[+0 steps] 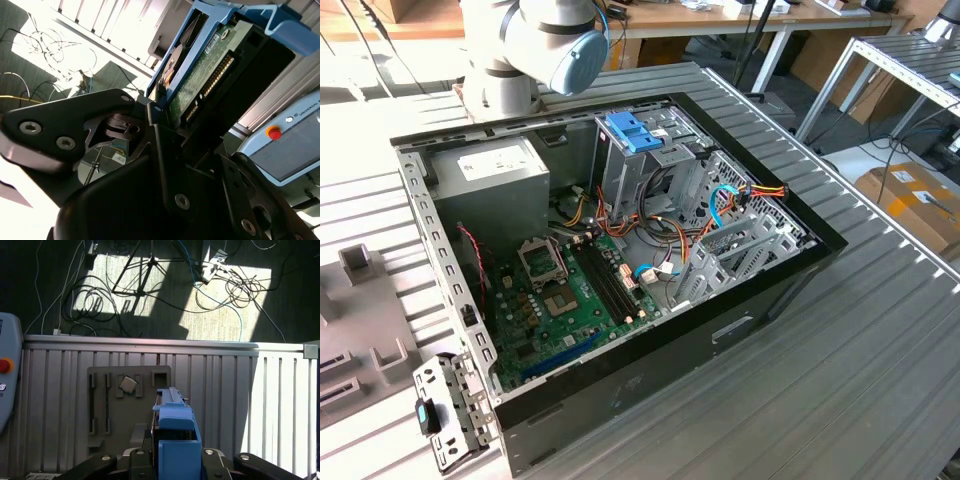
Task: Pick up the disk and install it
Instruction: 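Pick up the disk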
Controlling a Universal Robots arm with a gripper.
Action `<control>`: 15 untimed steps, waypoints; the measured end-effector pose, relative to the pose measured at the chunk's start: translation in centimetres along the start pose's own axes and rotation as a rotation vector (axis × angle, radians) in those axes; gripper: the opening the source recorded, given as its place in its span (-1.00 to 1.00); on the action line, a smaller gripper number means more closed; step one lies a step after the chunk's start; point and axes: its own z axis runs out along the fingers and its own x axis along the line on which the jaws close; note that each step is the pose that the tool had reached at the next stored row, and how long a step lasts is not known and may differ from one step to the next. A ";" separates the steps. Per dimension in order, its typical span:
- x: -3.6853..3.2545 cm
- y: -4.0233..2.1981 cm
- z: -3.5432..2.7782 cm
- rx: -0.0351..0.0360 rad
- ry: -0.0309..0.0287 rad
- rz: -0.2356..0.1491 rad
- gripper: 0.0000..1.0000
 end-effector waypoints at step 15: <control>0.05 -0.84 -0.04 0.0000 0.0000 0.000 -0.28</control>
